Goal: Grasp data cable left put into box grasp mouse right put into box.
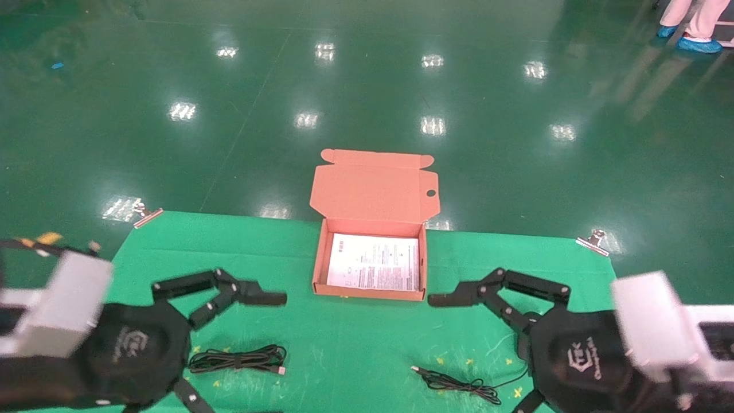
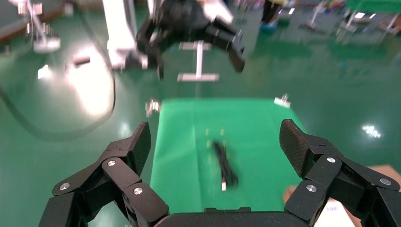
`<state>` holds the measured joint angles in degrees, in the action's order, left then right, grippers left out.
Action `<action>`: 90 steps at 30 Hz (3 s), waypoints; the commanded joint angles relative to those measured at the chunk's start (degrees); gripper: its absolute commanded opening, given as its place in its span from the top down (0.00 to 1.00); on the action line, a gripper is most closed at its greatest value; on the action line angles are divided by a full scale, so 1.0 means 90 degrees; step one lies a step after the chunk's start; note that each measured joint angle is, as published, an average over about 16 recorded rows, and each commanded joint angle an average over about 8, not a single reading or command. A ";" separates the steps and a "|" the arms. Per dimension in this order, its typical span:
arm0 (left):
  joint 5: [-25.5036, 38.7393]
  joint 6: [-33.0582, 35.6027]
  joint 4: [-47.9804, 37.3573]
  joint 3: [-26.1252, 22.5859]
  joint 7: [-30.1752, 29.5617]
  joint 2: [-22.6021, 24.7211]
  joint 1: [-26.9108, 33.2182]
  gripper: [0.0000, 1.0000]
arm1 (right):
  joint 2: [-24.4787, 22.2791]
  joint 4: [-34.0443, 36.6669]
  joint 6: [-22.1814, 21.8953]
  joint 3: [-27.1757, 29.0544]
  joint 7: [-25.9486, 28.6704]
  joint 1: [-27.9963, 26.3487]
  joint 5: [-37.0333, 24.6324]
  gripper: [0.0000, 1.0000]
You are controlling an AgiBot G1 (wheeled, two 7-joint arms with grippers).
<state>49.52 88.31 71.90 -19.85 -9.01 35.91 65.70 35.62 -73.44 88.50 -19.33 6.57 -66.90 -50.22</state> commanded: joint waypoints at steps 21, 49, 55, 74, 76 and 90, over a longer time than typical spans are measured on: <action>0.3126 0.0227 -0.0461 -0.2263 0.0624 0.0733 0.1860 0.00 | 0.0544 -0.0041 0.0209 -0.2885 -0.2051 -0.2187 -0.3605 0.00; 0.6153 -0.1850 -0.3359 -0.3532 0.0949 0.2477 0.2318 0.00 | 0.2560 0.2907 -0.2029 -0.3999 -0.2493 -0.1923 -0.6148 0.00; 0.6077 -0.2107 -0.4248 -0.3473 0.1204 0.2762 0.2368 0.00 | 0.2876 0.3595 -0.2171 -0.4007 -0.2526 -0.1892 -0.6126 0.00; 0.5842 -0.2635 -0.6088 -0.3320 0.2130 0.3271 0.2418 0.43 | 0.3583 0.5148 -0.2523 -0.4055 -0.3142 -0.1985 -0.6160 0.27; 0.5796 -0.2678 -0.6216 -0.3288 0.2160 0.3288 0.2418 0.68 | 0.3618 0.5246 -0.2545 -0.4054 -0.3174 -0.1998 -0.6159 0.52; 0.5669 -0.2771 -0.6447 -0.3201 0.2166 0.3310 0.2423 1.00 | 0.3663 0.5408 -0.2608 -0.4039 -0.3202 -0.2030 -0.6148 1.00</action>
<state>100.52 63.35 13.81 -48.65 10.49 65.72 87.50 68.61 -24.71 65.02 -55.68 -22.26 -85.17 -105.56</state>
